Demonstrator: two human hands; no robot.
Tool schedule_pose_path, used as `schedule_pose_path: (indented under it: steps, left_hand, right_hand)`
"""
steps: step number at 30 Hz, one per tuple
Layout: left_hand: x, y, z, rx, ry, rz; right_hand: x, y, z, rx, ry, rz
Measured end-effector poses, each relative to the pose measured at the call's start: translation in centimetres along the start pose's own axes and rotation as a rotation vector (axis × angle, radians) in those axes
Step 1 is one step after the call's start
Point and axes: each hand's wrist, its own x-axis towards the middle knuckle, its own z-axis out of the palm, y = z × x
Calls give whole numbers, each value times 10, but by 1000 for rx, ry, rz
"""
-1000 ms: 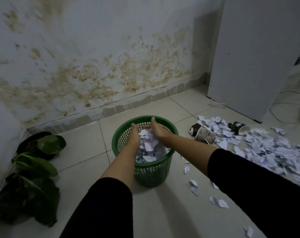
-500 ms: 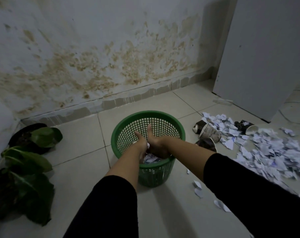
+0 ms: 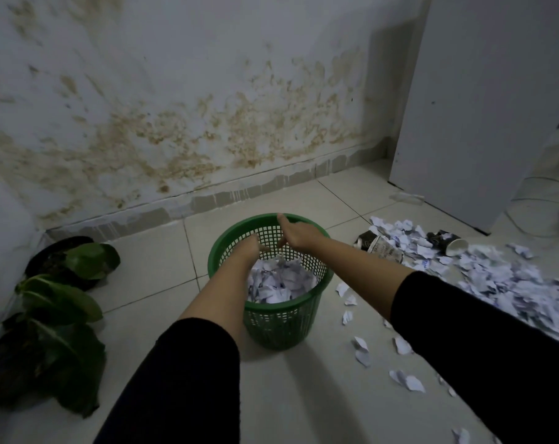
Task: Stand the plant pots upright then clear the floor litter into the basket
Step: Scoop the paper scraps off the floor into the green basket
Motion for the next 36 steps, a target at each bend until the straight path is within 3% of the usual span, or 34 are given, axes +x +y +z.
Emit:
schedule_pose_path:
  steps: [2,4,6,9,19,23,25,32,36]
  left_hand:
    - [1,0,-6,67,85,43]
    - [2,-1,-7,172,105,37]
    - [-3,-2,-7,162,-25,-94]
    - [-4,-7,-1,274,-256,-235]
    - [23,-39,6,268,-195,-209]
    - [15,-25,14,277,-158,-205]
    - [7,-12,15,277,-127,-167]
    - [-10,11,4,304,103,102]
    - [-20,26,14,223,218,337]
  right_hand:
    - [14,8,-4,-34,46,-18]
    - [7,10,-10,177,-140,95]
    - [-2,16,-13,197,-418,200]
    - [-1,21,-3,108,-586,286]
    - [22,31,32,30,-524,257]
    - [24,31,31,-50,-435,76]
    - [12,23,20,-131,-314,-1]
    - [-3,11,-30,42,-54,-67]
    - [-23,16,-62,245,-32,-149]
